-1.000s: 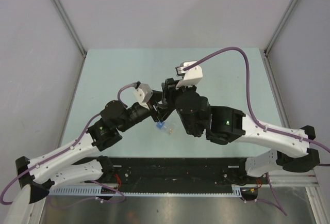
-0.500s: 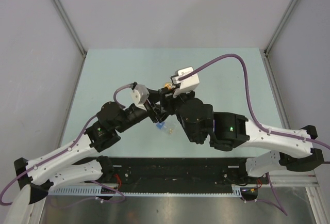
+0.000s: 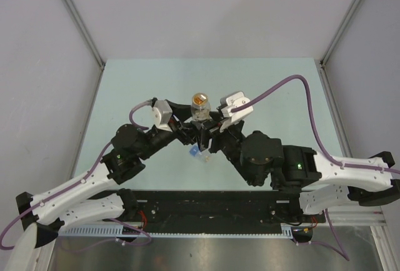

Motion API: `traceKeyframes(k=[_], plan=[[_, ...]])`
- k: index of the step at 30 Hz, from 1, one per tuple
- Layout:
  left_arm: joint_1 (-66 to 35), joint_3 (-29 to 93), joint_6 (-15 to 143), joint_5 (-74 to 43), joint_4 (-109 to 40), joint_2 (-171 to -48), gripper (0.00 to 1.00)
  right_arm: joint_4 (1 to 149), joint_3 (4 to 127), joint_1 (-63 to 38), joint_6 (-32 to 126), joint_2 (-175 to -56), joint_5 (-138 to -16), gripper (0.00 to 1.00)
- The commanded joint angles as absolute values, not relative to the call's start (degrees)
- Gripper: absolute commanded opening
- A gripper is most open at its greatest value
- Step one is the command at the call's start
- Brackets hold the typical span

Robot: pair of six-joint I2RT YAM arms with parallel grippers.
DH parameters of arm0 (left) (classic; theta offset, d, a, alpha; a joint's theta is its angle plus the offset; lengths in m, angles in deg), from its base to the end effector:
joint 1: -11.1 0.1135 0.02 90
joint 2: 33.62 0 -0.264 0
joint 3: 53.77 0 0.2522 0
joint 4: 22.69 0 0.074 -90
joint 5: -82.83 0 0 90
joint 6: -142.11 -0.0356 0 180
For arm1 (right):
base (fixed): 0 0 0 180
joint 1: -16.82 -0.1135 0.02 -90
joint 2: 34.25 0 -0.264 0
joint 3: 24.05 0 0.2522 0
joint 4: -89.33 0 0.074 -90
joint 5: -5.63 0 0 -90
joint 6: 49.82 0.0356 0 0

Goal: Sort the pills into containers

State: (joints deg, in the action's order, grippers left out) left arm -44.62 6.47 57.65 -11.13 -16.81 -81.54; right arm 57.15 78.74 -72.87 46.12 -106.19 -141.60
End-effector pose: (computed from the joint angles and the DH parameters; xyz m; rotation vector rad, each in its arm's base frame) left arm 0.1070 -0.1613 0.3975 0.6133 1.1620 -0.9627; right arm 0.0313 0.2478 0.4917 -0.3836 1.5599 0.5069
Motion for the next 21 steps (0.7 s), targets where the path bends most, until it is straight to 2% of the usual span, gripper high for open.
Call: traceKeyframes(k=[1,11,14,17,21], plan=[[-44.36,7.8,57.3,-8.93,-10.52,-80.82,0.0,58.43,76.37,-76.07,44.84,-103.69,-131.67,0.61],[-44.27,7.18,58.18,-9.89,-10.7,-79.68,0.0,56.76,75.05,-76.25,42.21,-95.87,-124.88,0.59],[-44.27,6.83,59.05,-10.94,-10.96,-78.89,0.01,57.02,75.14,-75.9,40.97,-94.02,-124.97,0.54],[-44.36,6.48,60.46,-12.96,-11.31,-78.18,0.0,57.63,75.14,-74.94,40.36,-92.0,-124.8,0.43],[-44.36,6.3,62.13,-17.7,-11.75,-77.83,0.0,57.2,75.05,-71.87,40.36,-90.15,-124.71,0.41]])
